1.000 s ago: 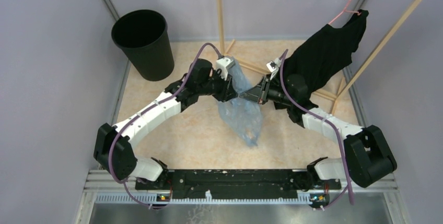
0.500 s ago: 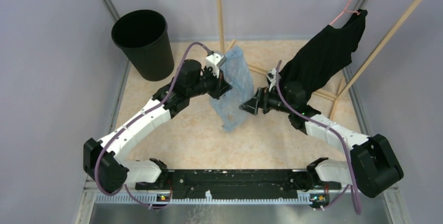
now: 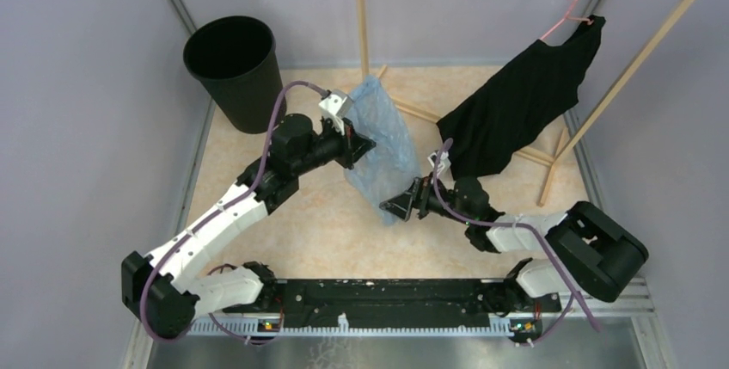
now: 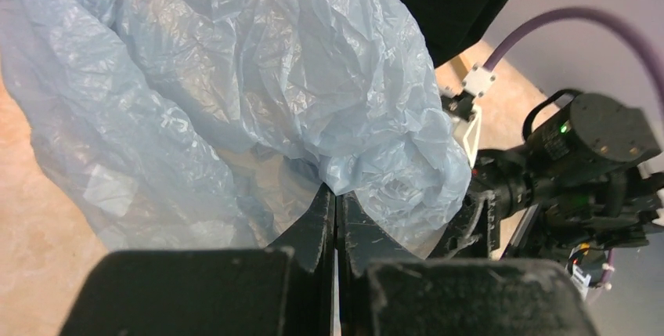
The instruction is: Put the trash bags into the trash bin
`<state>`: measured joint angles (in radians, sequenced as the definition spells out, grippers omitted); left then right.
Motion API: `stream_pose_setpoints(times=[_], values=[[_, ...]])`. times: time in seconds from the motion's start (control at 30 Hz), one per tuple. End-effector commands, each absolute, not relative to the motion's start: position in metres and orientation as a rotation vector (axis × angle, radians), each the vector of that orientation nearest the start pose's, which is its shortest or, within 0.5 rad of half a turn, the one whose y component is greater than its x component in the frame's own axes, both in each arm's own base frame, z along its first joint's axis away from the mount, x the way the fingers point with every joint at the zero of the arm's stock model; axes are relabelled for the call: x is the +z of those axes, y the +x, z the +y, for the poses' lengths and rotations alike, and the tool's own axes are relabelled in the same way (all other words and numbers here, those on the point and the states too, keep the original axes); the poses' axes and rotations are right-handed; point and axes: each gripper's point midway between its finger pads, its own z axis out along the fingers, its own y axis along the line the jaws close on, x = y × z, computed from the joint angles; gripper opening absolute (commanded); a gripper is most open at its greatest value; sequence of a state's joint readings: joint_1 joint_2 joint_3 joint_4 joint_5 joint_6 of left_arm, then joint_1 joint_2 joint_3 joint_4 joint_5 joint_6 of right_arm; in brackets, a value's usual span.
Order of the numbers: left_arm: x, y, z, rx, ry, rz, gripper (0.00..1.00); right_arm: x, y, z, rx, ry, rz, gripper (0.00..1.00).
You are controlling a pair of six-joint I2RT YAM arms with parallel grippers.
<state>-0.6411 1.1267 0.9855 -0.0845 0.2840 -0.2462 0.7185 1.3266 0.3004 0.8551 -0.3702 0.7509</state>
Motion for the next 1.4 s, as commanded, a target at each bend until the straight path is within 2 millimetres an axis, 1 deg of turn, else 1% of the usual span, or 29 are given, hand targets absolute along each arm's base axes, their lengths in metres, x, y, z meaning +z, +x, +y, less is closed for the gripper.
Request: stream_pose_setpoints(times=[0.0,0.03,0.1,0.23,0.27,0.37,0.4,0.47,0.5,0.57,0.6,0.63,0.67,0.7,0.77,0.87,0.9,1.0,1.07,1.13,1.17,1.23,1.27,1.3,1.37], values=[[0.326,0.271,-0.271,-0.921,0.494,1.615,0.0,0.172,0.206,0.313,1.48,-0.209,1.665,0.95],[0.328,0.27,-0.27,-0.927,0.487,1.606,0.0,0.173,0.204,0.315,1.483,-0.215,1.649,0.93],[0.331,0.269,-0.268,-0.931,0.471,1.592,0.0,0.164,0.202,0.319,1.469,-0.208,1.673,0.85],[0.339,0.268,-0.261,-0.912,0.439,1.568,0.0,0.144,0.202,0.317,1.445,-0.181,1.705,0.63],[0.341,0.268,-0.259,-0.911,0.434,1.563,0.0,0.134,0.203,0.316,1.42,-0.173,1.73,0.56],[0.344,0.267,-0.258,-0.931,0.414,1.564,0.0,0.097,0.211,0.308,1.296,-0.176,1.812,0.23],[0.344,0.266,-0.26,-0.946,0.42,1.567,0.0,0.084,0.213,0.305,1.251,-0.179,1.84,0.18],[0.344,0.262,-0.267,-0.991,0.451,1.578,0.0,0.065,0.217,0.299,1.176,-0.196,1.875,0.13],[0.343,0.259,-0.271,-1.014,0.471,1.582,0.0,0.059,0.219,0.298,1.148,-0.213,1.884,0.12],[0.342,0.254,-0.279,-1.066,0.515,1.585,0.0,0.054,0.226,0.294,1.082,-0.221,1.906,0.1],[0.342,0.25,-0.283,-1.093,0.543,1.583,0.0,0.053,0.233,0.29,1.03,-0.216,1.919,0.08],[0.34,0.248,-0.287,-1.116,0.57,1.59,0.0,0.044,0.238,0.282,0.958,-0.211,1.969,0.05],[0.34,0.245,-0.292,-1.142,0.604,1.593,0.0,0.041,0.248,0.271,0.879,-0.187,1.992,0.01],[0.338,0.243,-0.295,-1.156,0.627,1.605,0.0,0.042,0.256,0.26,0.818,-0.168,2.0,0.0],[0.333,0.244,-0.299,-1.157,0.659,1.633,0.0,0.05,0.269,0.239,0.743,-0.149,1.994,0.0],[0.323,0.25,-0.301,-1.134,0.673,1.686,0.0,0.061,0.288,0.207,0.659,-0.07,2.005,0.0],[0.321,0.251,-0.301,-1.13,0.672,1.701,0.0,0.064,0.292,0.2,0.644,-0.05,2.01,0.0],[0.318,0.251,-0.303,-1.139,0.677,1.713,0.0,0.069,0.298,0.188,0.642,-0.03,2.034,0.0],[0.318,0.251,-0.304,-1.141,0.681,1.716,0.0,0.071,0.298,0.186,0.663,-0.017,2.048,0.0],[0.313,0.255,-0.303,-1.121,0.67,1.743,0.0,0.072,0.297,0.185,0.677,-0.008,2.061,0.0],[0.309,0.259,-0.303,-1.105,0.66,1.761,0.0,0.073,0.295,0.186,0.686,-0.024,2.067,0.07],[0.303,0.264,-0.301,-1.074,0.644,1.787,0.0,0.079,0.288,0.195,0.742,-0.085,2.071,0.3],[0.3,0.269,-0.299,-1.048,0.624,1.8,0.0,0.085,0.281,0.202,0.784,-0.13,2.065,0.41],[0.297,0.273,-0.297,-1.026,0.609,1.814,0.0,0.089,0.272,0.207,0.812,-0.177,2.07,0.51],[0.291,0.279,-0.295,-0.987,0.59,1.84,0.0,0.104,0.256,0.214,0.814,-0.261,2.061,0.65]])
